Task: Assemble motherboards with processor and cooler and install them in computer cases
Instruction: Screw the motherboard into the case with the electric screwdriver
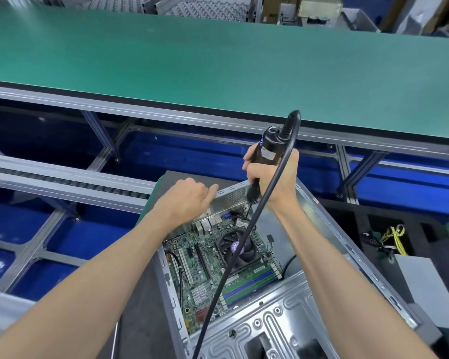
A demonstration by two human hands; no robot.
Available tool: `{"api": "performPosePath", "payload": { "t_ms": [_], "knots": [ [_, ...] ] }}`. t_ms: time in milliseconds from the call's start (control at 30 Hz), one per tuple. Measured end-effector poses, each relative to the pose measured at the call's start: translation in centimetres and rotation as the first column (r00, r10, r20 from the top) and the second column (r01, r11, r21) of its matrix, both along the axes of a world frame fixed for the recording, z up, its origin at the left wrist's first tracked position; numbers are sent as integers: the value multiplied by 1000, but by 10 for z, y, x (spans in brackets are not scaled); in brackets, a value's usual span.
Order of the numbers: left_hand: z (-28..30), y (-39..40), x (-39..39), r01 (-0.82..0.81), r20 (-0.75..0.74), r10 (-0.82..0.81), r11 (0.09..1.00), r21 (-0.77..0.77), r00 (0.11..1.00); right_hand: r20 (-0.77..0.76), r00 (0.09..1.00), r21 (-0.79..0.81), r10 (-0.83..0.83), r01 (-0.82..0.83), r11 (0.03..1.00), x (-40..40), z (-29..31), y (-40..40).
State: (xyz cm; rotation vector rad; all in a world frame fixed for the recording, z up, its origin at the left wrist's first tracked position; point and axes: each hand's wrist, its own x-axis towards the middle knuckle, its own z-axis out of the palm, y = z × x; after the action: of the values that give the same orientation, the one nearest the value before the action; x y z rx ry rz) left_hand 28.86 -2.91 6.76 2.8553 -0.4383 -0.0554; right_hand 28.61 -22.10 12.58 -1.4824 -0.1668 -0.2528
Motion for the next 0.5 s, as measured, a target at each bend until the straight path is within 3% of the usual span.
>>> {"api": "performPosePath", "payload": {
  "t_ms": [167, 333, 500],
  "knots": [
    [-2, 1, 2, 6, 3, -6, 1000, 9, 1000, 7, 1000, -16, -30, 30, 999, 2, -2, -5],
    [-3, 1, 2, 8, 11, -8, 1000, 5, 1000, 14, 985, -80, 171, -170, 982, 10, -3, -8],
    [-2, -1, 1, 14, 23, -14, 1000, 2, 1000, 3, 976, -135, 216, -213, 968, 14, -4, 2]
  ]
}}
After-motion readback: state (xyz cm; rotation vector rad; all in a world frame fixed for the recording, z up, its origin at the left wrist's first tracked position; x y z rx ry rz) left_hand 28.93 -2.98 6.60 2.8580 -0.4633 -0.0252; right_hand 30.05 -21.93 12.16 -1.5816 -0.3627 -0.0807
